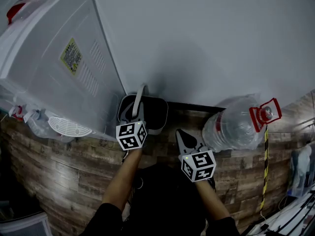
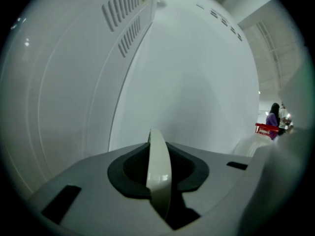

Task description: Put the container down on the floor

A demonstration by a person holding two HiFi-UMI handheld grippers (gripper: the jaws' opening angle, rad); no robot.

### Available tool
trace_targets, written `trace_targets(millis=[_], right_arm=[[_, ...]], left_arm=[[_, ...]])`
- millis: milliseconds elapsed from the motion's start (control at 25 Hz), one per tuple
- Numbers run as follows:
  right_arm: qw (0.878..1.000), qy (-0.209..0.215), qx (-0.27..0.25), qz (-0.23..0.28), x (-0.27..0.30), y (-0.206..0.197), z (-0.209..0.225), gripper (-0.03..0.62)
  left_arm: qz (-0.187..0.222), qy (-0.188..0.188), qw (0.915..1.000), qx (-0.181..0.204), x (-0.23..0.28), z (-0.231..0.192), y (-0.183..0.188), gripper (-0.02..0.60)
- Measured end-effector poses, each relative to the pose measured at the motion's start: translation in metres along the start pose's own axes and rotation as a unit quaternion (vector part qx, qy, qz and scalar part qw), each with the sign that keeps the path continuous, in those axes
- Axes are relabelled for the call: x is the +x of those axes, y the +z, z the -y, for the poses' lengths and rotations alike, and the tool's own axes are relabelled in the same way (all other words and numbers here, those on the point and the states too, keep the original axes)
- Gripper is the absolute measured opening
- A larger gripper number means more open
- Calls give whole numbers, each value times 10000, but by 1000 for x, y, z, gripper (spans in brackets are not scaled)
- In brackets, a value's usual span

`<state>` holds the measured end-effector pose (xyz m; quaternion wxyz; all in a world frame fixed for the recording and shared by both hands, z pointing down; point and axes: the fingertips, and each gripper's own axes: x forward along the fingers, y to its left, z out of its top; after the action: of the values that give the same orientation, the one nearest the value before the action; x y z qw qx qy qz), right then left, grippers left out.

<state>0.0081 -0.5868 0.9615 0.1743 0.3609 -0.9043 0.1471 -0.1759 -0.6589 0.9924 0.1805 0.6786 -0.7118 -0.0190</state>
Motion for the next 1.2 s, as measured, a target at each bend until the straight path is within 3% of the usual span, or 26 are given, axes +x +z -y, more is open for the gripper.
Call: trace_targets(millis=[200, 400, 640, 800, 1000, 1200], right_arm=[[9999, -34, 78, -69, 0, -8, 5, 11], [9996, -70, 261, -102, 0, -14, 7, 11], [9991, -103, 267, -312, 3, -33, 10, 11], [9988, -157, 342, -300, -2, -31, 15, 11], [9988, -138, 384, -280, 3, -32, 16, 11], [9985, -47, 422, -343, 6, -38, 13, 11]], left_arm=[[85, 169, 9998, -110, 9, -13, -12, 84], [59, 145, 9998, 97, 18, -16, -27, 84], [84, 269, 9996, -36, 20, -31, -48, 83], [168, 269, 9994, 156, 20, -24, -53, 83], [282, 469, 9985, 7, 13, -39, -53, 84], [176, 694, 9974, 107, -1, -59, -62, 87]])
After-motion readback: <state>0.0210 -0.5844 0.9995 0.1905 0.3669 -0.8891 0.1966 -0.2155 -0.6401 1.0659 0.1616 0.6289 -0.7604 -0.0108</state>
